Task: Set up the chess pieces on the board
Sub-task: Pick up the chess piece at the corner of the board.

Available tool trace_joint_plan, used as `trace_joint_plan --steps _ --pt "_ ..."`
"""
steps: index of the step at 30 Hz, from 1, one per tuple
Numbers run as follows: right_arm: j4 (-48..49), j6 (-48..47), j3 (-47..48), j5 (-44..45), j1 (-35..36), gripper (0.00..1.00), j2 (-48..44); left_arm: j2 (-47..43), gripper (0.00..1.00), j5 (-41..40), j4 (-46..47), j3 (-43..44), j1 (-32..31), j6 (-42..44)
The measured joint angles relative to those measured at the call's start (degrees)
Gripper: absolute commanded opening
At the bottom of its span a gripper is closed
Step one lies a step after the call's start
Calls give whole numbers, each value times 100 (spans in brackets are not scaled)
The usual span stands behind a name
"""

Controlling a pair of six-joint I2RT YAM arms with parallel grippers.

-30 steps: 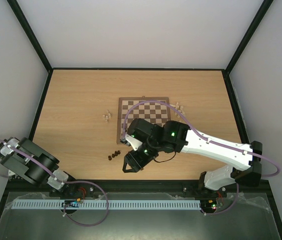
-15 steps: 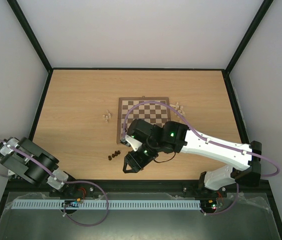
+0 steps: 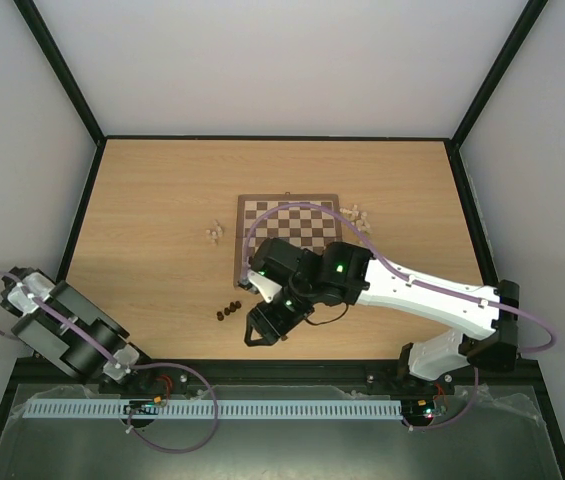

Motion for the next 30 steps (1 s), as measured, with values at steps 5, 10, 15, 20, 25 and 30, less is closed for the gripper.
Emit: trace_joint_plan --steps 5,10,15,20,25,30 --pt "4 -33 223 -13 -74 52 175 -190 8 306 -50 105 -476 -118" --pt "179 -48 264 -151 -426 52 205 -398 8 697 -57 308 -1187 -459" --pt "815 221 264 -605 -1062 52 382 -520 8 1084 -195 605 -1897 -966" --pt "2083 850 256 -946 -1569 53 896 -560 8 1416 -474 1093 -2476 -1447" --pt "3348 1200 79 -758 -1615 52 1298 -560 8 1698 -787 1617 -2667 -1692" --pt "4474 1353 -195 -498 -1609 51 1770 -525 8 1956 -1060 1967 -2780 -1794"
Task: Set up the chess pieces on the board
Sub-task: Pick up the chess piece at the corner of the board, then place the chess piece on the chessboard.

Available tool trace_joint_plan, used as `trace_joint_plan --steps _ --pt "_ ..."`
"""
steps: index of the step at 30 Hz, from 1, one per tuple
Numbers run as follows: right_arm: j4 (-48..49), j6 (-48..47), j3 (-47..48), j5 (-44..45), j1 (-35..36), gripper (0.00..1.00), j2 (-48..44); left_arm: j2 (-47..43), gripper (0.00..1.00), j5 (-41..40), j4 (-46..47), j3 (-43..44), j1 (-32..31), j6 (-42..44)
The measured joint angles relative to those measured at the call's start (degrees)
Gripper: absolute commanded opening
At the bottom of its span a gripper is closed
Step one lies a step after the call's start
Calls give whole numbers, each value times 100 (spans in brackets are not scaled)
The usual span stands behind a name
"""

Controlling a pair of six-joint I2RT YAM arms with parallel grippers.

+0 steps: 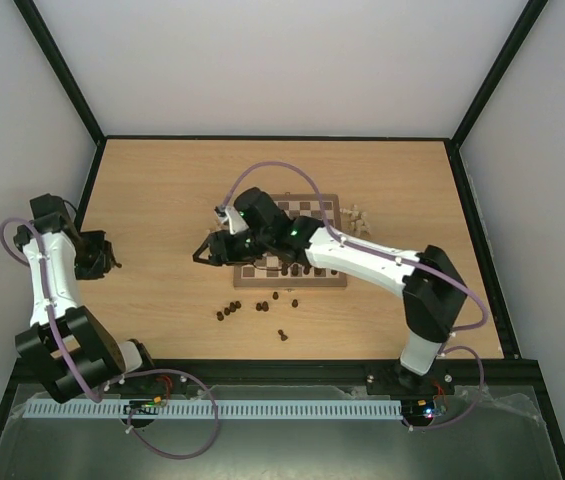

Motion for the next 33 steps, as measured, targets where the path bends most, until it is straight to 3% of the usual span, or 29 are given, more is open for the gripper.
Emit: trace_joint_plan --steps 12,18,25,33 --pt "2105 186 -122 170 286 48 1270 -68 9 341 -509 361 -409 -293" --pt "2769 256 90 -31 455 48 1862 -555 9 627 -573 221 -514 -595" --pt "3803 660 92 -734 387 46 2068 -975 9 944 -599 55 -527 -782" --pt "4210 850 374 -1075 348 43 2232 -1283 9 1196 -621 -195 -575 -907"
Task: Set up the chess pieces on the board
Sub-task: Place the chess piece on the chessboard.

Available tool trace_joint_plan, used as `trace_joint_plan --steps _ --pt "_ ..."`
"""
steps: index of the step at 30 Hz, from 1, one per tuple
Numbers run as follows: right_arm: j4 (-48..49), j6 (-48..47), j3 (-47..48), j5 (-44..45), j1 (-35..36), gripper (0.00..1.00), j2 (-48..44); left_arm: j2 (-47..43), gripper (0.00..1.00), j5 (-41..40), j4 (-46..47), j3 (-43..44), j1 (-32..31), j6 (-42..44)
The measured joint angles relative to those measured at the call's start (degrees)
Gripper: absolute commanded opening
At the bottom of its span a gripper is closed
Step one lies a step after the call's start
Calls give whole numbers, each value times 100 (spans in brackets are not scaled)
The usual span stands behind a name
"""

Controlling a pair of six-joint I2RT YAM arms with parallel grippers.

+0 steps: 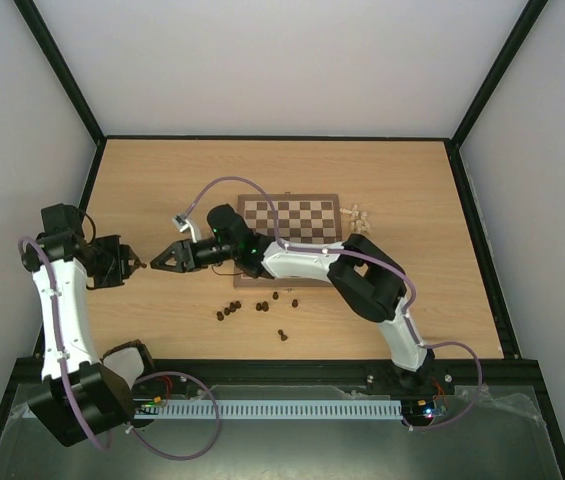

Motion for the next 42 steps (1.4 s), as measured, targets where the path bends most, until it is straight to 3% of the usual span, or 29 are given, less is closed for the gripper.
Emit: trace_joint_plan --steps 12,42 --pt "146 157 39 -146 0 42 214 -315 9 251 -7 -39 -63 -166" --pt "278 367 459 -348 0 25 463 -525 9 313 35 -138 -262 -365"
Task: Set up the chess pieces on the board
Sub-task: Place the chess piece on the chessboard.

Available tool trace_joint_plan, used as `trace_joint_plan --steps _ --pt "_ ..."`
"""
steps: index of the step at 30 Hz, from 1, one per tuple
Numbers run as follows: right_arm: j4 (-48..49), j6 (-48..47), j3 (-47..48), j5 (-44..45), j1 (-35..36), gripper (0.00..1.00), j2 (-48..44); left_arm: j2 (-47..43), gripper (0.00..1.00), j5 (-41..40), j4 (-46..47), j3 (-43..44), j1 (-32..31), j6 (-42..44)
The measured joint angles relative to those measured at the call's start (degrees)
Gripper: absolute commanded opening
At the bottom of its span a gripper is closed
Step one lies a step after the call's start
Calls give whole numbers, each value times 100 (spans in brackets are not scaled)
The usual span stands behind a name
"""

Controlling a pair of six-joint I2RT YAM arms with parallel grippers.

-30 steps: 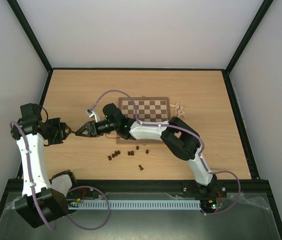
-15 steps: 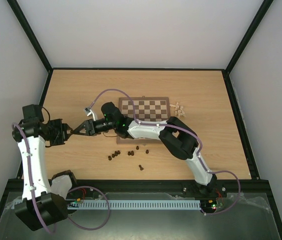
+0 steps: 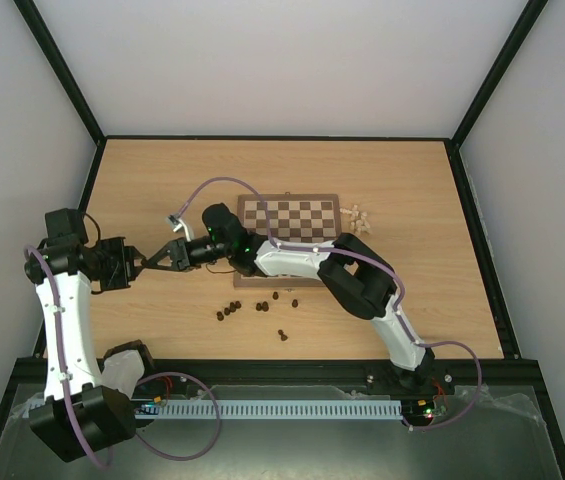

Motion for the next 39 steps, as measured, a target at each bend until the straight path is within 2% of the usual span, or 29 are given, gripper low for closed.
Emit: trace_joint_plan --steps 5,12,15,21,24,26,29,32,35,39 --pt "-2 -7 4 -33 28 15 15 2 9 42 81 -17 -59 -24" --pt "-48 -7 7 -11 44 14 37 2 11 7 146 -76 -90 -59" --pt "-48 -4 7 -9 44 14 37 2 28 -2 151 -76 -98 -55" --pt "-59 -37 -208 -4 -22 14 -44 24 41 -11 140 33 -129 0" --pt "-308 -177 -424 -7 -120 14 -205 57 45 -17 142 234 -138 81" --pt "-570 -356 -520 2 -225 14 -358 90 51 -37 146 356 -138 136" --pt "-1233 -754 -625 55 -372 14 -706 157 56 -94 157 573 -138 273" --pt "-2302 -1342 -597 168 -496 14 -1178 275 63 -170 186 901 -144 514" --pt "-3807 -2133 -358 472 -586 14 -1709 400 68 -186 337 1185 -205 833" --pt "-5958 -2999 573 1147 -610 14 -2133 557 78 -160 511 1235 -439 1263"
